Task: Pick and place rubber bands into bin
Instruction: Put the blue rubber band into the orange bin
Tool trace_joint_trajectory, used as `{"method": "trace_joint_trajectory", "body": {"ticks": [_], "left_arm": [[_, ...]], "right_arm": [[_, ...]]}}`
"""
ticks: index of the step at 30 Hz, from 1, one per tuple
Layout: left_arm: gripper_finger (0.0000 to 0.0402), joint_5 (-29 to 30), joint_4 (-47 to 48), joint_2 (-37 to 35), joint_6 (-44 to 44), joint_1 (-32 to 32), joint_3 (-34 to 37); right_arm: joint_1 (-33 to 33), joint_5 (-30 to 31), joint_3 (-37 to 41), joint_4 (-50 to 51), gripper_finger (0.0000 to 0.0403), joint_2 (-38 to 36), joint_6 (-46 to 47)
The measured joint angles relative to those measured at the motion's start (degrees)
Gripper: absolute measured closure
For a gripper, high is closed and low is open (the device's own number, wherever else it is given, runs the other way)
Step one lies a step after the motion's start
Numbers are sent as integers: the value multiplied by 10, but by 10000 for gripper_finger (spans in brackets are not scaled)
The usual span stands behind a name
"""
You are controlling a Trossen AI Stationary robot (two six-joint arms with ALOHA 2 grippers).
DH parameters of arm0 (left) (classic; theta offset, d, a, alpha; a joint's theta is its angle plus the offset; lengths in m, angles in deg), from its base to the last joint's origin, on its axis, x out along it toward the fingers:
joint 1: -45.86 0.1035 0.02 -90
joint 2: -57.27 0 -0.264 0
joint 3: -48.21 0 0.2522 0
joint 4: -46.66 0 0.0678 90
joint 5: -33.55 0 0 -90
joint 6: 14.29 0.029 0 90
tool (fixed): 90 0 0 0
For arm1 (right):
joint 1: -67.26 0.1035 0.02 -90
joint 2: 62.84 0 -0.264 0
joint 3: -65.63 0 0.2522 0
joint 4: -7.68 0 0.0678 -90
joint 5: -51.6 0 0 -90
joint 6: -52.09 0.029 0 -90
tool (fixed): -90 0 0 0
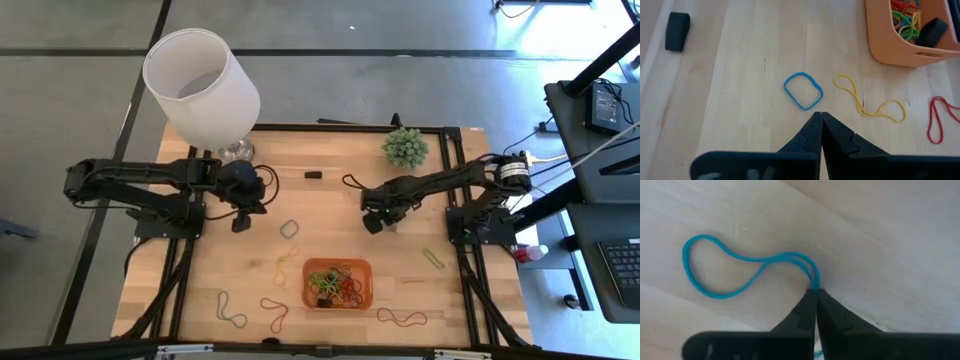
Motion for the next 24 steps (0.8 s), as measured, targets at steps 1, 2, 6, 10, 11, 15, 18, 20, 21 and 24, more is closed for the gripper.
{"method": "trace_joint_trajectory", "body": {"ticks": [1,2,6,10,11,15,18,20,21,24], "left_arm": [[399,1,0,0,0,0,0],[398,1,1,0,1,0,0],[398,1,0,0,1,0,0],[398,3,0,0,1,0,0],[398,3,0,0,1,0,0],[398,3,0,0,1,0,0],[398,3,0,0,1,0,0],[398,3,0,0,1,0,0],[398,3,0,0,0,0,0],[398,3,0,0,1,0,0]], "right_arm": [[0,1,-2,4,393,-2,8],[2,4,-7,14,394,-4,14],[18,32,-45,102,400,-32,41],[56,94,-118,162,401,-66,76],[67,106,-135,185,401,-70,83],[113,149,-225,222,401,-76,101],[149,182,-281,223,402,-72,102],[171,201,-314,224,402,-73,102],[183,211,-329,224,402,-74,102],[218,243,-368,207,403,-73,99]]}}
